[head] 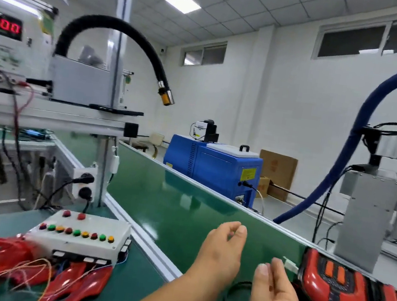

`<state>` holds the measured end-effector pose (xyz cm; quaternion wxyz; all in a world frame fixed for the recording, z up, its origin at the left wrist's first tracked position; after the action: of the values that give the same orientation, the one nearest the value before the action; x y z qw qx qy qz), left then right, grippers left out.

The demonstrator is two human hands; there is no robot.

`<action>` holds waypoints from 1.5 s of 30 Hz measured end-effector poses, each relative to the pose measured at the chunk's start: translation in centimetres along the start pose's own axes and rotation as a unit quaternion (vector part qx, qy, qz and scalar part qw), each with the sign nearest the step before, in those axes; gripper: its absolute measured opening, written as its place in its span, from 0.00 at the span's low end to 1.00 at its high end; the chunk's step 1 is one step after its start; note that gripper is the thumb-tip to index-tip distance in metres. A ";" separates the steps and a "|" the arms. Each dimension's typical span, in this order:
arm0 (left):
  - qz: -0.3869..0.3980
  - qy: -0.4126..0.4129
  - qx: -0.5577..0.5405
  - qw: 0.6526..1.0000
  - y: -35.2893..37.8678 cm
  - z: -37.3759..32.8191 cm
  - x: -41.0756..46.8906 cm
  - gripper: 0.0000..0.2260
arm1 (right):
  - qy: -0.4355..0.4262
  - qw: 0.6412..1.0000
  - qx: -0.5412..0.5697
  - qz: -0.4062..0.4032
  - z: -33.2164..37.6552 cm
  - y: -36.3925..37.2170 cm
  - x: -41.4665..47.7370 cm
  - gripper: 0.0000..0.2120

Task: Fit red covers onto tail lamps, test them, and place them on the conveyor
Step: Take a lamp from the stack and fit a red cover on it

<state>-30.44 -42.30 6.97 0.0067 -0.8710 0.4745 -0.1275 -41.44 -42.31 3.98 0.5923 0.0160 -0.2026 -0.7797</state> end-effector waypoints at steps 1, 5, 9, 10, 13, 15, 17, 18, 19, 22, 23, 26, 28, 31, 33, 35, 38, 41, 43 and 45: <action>-0.021 0.001 0.003 1.000 -2.1 0.0 0.0 0.17 | -0.001 0.999 -0.003 0.038 -0.1 2.0 -0.6 0.21; -0.129 -0.011 0.013 0.992 -11.6 0.8 -0.4 0.15 | -0.009 0.985 -0.017 0.171 -0.9 10.4 -4.9 0.21; -0.240 -0.029 0.029 0.970 -21.4 2.5 -2.3 0.13 | -0.030 0.956 -0.041 0.290 -2.1 17.8 -12.0 0.20; -0.261 -0.032 0.026 0.964 -23.7 3.0 -3.0 0.11 | -0.036 0.945 -0.049 0.320 -2.4 19.3 -14.1 0.19; -0.328 -0.038 0.028 0.943 -30.2 4.8 -6.0 0.05 | -0.054 0.908 -0.089 0.407 -3.3 23.2 -20.8 0.16; -0.379 -0.039 0.027 0.924 -34.0 6.0 -8.4 0.06 | -0.054 0.883 -0.100 0.455 -3.8 25.1 -25.3 0.18; -0.426 -0.038 0.046 0.903 -37.4 7.0 -11.0 0.07 | -0.052 0.857 -0.107 0.501 -4.4 26.4 -29.5 0.19; -0.444 -0.044 0.060 0.893 -38.9 7.6 -12.3 0.08 | -0.053 0.843 -0.112 0.523 -4.8 26.9 -31.4 0.19; -0.459 -0.054 0.081 0.883 -40.3 8.3 -13.5 0.09 | -0.055 0.829 -0.114 0.544 -5.1 27.2 -33.3 0.18; -0.483 -0.085 0.146 0.859 -43.7 10.4 -16.7 0.11 | -0.056 0.787 -0.112 0.605 -6.6 27.6 -38.2 0.15; -0.484 -0.099 0.166 0.854 -44.6 11.2 -17.5 0.11 | -0.056 0.774 -0.115 0.620 -7.2 27.7 -39.5 0.14; -0.486 -0.147 0.238 0.828 -47.1 13.6 -19.3 0.12 | -0.055 0.737 -0.136 0.660 -8.9 27.6 -42.4 0.15; -0.508 -0.144 0.273 0.804 -48.9 14.1 -20.3 0.13 | -0.062 0.719 -0.159 0.673 -10.0 27.6 -43.6 0.18; -0.575 -0.101 0.302 0.753 -53.4 12.7 -21.6 0.12 | -0.113 0.706 -0.199 0.670 -11.0 28.0 -44.2 0.22; -0.639 -0.100 0.295 0.703 -57.6 11.4 -22.8 0.12 | -0.135 0.696 -0.208 0.673 -11.3 28.0 -44.5 0.25; -0.698 -0.129 0.268 0.652 -61.9 10.6 -24.2 0.14 | -0.148 0.693 -0.209 0.674 -11.5 28.1 -44.6 0.26; -0.727 -0.198 0.256 0.605 -66.5 10.8 -25.6 0.22 | -0.157 0.689 -0.215 0.674 -11.8 28.3 -44.5 0.26; -0.713 -0.260 0.264 0.596 -68.9 12.1 -25.6 0.26 | -0.161 0.692 -0.215 0.670 -11.7 28.4 -44.4 0.27; -0.688 -0.285 0.291 0.601 -69.9 12.9 -25.4 0.25 | -0.158 0.696 -0.215 0.667 -11.7 28.5 -44.3 0.27; -0.653 -0.293 0.337 0.612 -70.4 13.5 -25.0 0.25 | -0.159 0.698 -0.215 0.665 -11.8 28.5 -44.2 0.27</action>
<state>17.76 15.63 -2.11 0.3535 -0.8777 -0.3234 0.0124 0.96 -10.90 -6.77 0.9026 -0.3748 -0.0791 -0.1963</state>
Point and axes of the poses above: each hand's wrist, its own x-axis towards the middle knuckle, its own y-axis out of the palm, z = x × y, the point moved 5 cm from there along x, towards the middle knuckle, and after that the axes turned 7 degrees about -z, right-handed, at the moved point
